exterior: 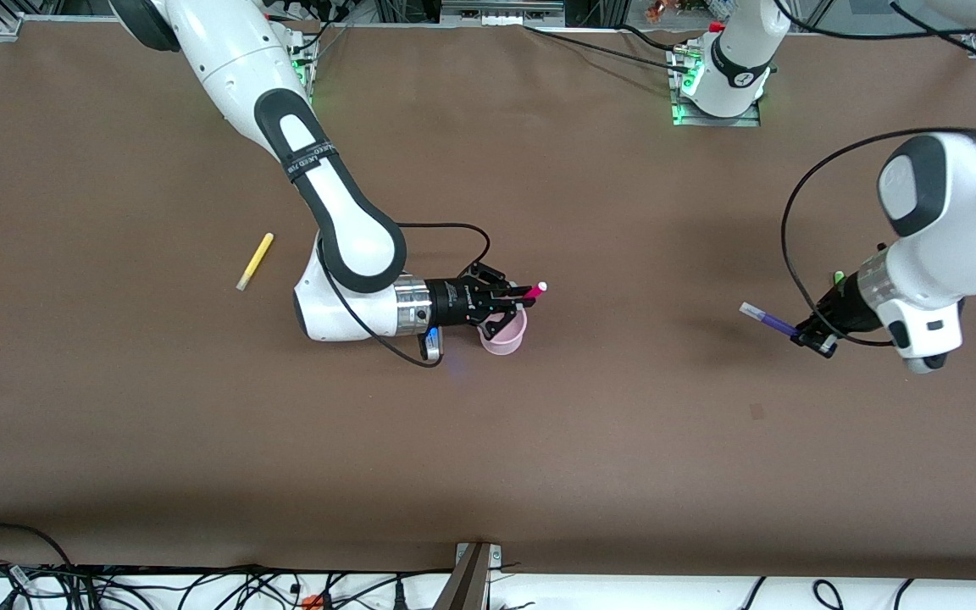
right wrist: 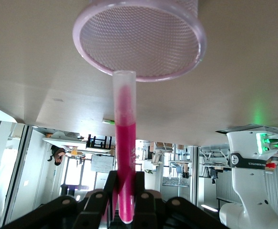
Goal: Organize pens into pink holder with both arms
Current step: 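Lift the pink marker over the pink cup with the right gripper, then drop the pink marker into the cup while the left gripper carries purple marker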
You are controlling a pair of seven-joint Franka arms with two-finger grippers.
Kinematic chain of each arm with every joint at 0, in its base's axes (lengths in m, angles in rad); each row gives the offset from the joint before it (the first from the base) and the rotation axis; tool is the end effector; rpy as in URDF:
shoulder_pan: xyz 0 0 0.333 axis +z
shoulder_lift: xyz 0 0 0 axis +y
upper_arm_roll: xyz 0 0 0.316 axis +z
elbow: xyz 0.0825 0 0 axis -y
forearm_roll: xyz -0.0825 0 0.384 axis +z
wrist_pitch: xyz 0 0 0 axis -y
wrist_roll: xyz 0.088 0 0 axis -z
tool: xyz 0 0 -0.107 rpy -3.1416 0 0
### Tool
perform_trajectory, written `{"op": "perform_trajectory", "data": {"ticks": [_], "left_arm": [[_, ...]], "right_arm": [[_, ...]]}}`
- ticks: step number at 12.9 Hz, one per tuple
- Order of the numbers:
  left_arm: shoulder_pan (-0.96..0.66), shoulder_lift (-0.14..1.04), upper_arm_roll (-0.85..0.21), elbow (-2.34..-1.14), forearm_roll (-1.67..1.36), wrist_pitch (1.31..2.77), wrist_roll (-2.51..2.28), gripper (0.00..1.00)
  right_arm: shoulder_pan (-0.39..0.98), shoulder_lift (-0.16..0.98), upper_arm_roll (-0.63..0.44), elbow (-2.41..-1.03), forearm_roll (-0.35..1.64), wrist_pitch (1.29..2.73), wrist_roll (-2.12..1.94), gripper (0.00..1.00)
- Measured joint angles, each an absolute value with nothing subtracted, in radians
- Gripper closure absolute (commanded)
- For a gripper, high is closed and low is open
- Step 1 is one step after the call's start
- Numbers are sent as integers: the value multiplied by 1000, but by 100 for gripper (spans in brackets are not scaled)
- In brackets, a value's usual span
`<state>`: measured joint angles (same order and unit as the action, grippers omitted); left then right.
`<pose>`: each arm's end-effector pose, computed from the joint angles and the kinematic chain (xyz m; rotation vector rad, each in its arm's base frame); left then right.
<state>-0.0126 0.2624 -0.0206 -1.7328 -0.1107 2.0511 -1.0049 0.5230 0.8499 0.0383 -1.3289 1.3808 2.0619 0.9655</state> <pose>0.6390 -0.0262 0.4323 2.6374 1.4770 -0.0054 0.6148 0.4392 0.2484 -1.7368 1.2385 1.0696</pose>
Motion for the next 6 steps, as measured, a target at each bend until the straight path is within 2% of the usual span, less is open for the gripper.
{"op": "perform_trajectory", "data": {"ticks": [2,3,4,5,6], "left_arm": [[-20,252,-28,-1695,-111,2007,-1034,100],[-27,252,-31,-1683,-111,1999,-1052,100],[-35,252,-33,-1678,-111,1997,-1068,100],[-40,252,-37,-1678,-111,1997,-1079,100],[-41,253,-44,-1678,-111,1997,-1087,100]], "right_arm": [[523,873,39,-1310,1381,2062,956,100],[523,881,39,-1307,1383,2063,944,95],[523,888,39,-1307,1388,2063,931,61],[523,893,39,-1307,1390,2063,925,11],[521,896,39,-1306,1391,2063,924,0]]}}
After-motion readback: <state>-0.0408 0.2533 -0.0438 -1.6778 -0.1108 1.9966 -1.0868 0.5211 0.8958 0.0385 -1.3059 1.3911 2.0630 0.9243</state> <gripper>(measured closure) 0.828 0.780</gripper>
